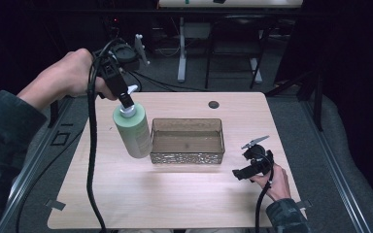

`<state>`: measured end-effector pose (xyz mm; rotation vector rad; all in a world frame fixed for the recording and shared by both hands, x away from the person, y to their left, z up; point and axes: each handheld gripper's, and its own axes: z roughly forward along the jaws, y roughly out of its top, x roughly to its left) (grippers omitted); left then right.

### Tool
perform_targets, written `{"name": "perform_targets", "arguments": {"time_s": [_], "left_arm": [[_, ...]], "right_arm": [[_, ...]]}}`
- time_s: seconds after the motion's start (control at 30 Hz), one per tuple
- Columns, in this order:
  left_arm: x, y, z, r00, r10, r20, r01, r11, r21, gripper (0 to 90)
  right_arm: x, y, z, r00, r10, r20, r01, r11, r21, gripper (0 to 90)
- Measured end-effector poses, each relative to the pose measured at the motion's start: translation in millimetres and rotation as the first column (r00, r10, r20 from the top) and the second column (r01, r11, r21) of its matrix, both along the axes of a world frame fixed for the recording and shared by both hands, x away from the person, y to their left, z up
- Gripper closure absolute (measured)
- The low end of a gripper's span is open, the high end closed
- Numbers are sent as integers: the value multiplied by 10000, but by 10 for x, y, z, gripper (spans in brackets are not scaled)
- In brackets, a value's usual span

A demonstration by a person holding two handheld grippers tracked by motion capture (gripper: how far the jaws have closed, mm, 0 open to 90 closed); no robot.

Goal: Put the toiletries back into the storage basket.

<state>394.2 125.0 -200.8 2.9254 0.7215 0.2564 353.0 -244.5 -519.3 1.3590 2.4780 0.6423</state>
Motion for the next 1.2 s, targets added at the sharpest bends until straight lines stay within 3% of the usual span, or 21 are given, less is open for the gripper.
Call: {"name": "perform_targets", "arguments": {"time_s": [0.43, 0.87, 1.2], "left_arm": [[151, -72, 64, 9997, 232, 20, -233, 9997, 59, 629], [254, -197, 32, 9999, 141, 3, -141, 9994, 324, 629], [319, -312, 11, 9999, 46, 132, -49, 9997, 240, 629]], "right_arm": [[-1, -4, -3, 10000, -8, -33, 8, 10000, 47, 0], [6, -7, -17, 9999, 102, -48, -102, 9999, 49, 0], [6, -9, -17, 9999, 93, -61, -92, 9999, 55, 0]]}}
